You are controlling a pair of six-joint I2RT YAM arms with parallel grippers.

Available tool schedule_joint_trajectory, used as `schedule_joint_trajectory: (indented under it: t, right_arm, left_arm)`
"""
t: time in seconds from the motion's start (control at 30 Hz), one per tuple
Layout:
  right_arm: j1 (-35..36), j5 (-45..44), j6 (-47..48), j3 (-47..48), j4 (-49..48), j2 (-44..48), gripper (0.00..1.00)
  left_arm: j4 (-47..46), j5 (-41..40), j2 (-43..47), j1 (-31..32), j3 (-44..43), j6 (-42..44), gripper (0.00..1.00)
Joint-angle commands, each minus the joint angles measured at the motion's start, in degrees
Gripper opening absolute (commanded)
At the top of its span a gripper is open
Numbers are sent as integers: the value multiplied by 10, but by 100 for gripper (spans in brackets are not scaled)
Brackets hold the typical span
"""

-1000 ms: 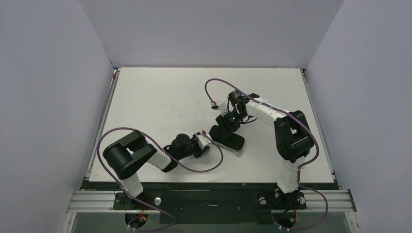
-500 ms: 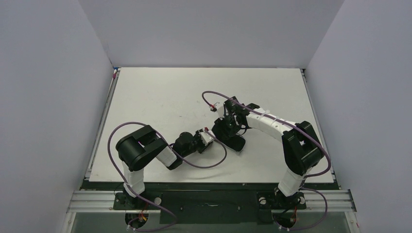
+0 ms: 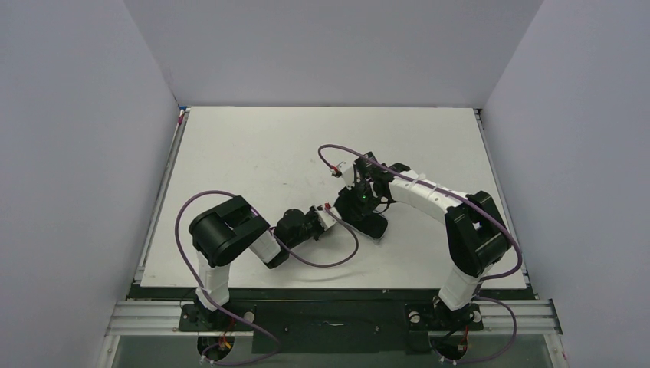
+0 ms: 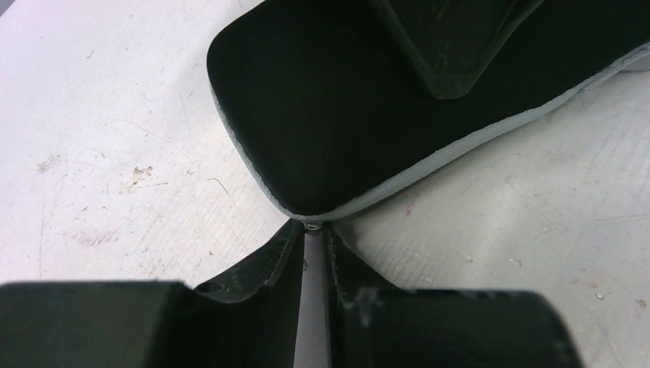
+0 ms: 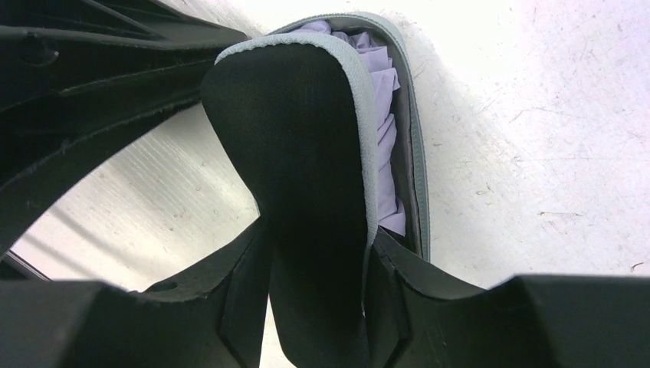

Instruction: Open the umbrella

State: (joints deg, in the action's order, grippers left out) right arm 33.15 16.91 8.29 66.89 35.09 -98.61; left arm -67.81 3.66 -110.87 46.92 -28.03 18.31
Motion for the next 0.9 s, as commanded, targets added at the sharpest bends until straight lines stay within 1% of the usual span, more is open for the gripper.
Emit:
schedule_joint_trajectory:
  t: [0.0, 0.03, 0.07, 0.17, 0.27, 0.33, 0.47, 0.57, 0.8, 0.87]
  right_arm:
    - [1, -12, 41, -10, 42, -11, 0]
    - [0, -12, 43, -10, 43, -14, 0]
    - [0, -12, 41, -8, 42, -16, 0]
    - [-7, -13, 21, 1, 37, -29, 0]
    - [-19, -17, -10, 17, 22, -44, 0]
    - [-31, -17, -37, 30, 18, -57, 0]
    - [-41, -14, -62, 40, 1, -63, 0]
    - [-40, 0, -75, 44, -7, -65, 0]
    - [-36, 34, -102, 40, -20, -72, 0]
    - [-37, 41, -99, 40, -19, -71, 0]
  left_arm:
    - [-6, 0, -12, 4, -5, 14, 8]
    - [-7, 3, -11, 4, -3, 16, 1]
    - [-8, 10, -9, 4, -1, 18, 0]
    - [-6, 34, 3, 8, 8, 19, 0]
    - [2, 68, 25, 23, 27, 10, 0]
    - [4, 77, 33, 35, 38, -3, 0]
    - [11, 79, 42, 67, 47, -30, 0]
    - [11, 71, 35, 90, 36, -47, 0]
    - [12, 51, 6, 110, -20, -73, 0]
    - [10, 27, 11, 111, -20, -89, 0]
